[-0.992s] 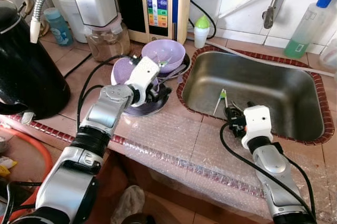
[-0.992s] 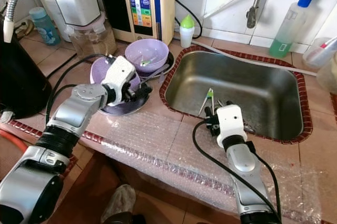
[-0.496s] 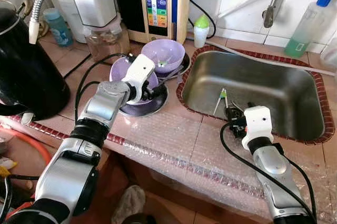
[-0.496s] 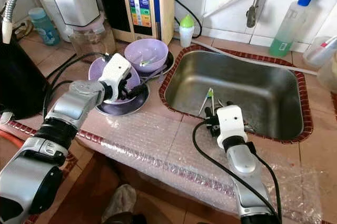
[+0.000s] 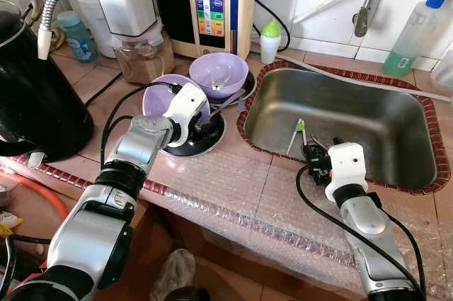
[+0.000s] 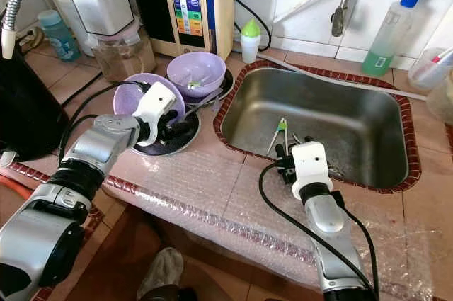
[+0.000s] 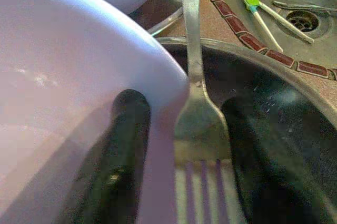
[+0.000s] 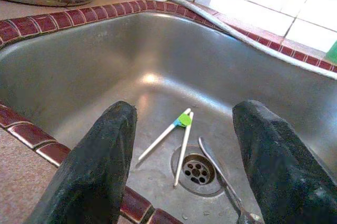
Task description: Kitchen organization
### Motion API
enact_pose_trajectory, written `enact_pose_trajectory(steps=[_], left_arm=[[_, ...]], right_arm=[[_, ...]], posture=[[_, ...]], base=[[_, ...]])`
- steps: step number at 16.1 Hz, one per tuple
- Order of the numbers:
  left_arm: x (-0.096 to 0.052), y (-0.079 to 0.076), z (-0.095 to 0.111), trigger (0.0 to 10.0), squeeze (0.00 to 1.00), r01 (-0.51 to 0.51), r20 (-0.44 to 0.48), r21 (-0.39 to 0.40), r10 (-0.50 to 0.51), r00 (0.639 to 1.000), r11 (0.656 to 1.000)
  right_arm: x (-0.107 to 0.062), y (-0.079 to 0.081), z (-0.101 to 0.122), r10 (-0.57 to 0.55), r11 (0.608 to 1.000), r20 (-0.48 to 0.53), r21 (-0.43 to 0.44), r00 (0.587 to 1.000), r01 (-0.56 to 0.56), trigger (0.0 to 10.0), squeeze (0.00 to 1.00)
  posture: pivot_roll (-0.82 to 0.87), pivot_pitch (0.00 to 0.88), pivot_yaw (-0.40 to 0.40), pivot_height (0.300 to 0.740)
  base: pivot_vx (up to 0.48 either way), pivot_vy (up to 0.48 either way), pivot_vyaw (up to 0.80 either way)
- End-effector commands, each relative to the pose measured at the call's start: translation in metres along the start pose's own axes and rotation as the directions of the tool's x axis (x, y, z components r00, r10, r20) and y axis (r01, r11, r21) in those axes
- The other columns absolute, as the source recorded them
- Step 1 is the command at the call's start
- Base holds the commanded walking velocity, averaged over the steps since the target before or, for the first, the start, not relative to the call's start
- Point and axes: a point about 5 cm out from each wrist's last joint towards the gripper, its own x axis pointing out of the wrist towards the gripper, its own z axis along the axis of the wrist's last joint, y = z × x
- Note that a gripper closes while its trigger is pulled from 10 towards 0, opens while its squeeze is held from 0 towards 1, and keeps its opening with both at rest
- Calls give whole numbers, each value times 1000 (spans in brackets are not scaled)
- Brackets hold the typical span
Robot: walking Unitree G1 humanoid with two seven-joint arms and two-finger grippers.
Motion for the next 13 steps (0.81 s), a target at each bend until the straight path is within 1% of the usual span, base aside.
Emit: enact_pose_trajectory(steps=[1,3,5,6,13], left_arm=[[-1,3,-2,1765,0,1,-20,16,-1,1000,1000],[-1,2,-4,863,0,6,-26,13,-6,1000,1000],[-1,3,-4,784,0,7,-26,12,-7,1000,1000],[0,3,-4,157,0,8,-24,10,-8,1000,1000],[0,5,-1,0,0,-6,-3,9,6,1000,1000]], right_arm=[[-1,-1,0,-2,1000,-8,2,1000,2,10000,0],[-1,-1,0,-3,1000,-7,1,1000,3,10000,0],[-1,-1,1,-3,1000,-7,0,1000,3,10000,0],[0,-1,1,-4,1000,-6,0,1000,4,10000,0],[2,-1,1,-3,1000,-4,-1,1000,3,10000,0]], posture=[[-113,17,103,740],[-112,17,103,740],[-112,17,103,740],[-113,14,102,740],[-108,8,100,740]], base=[[0,0,0],[0,0,0],[0,0,0],[0,0,0],[0,0,0]])
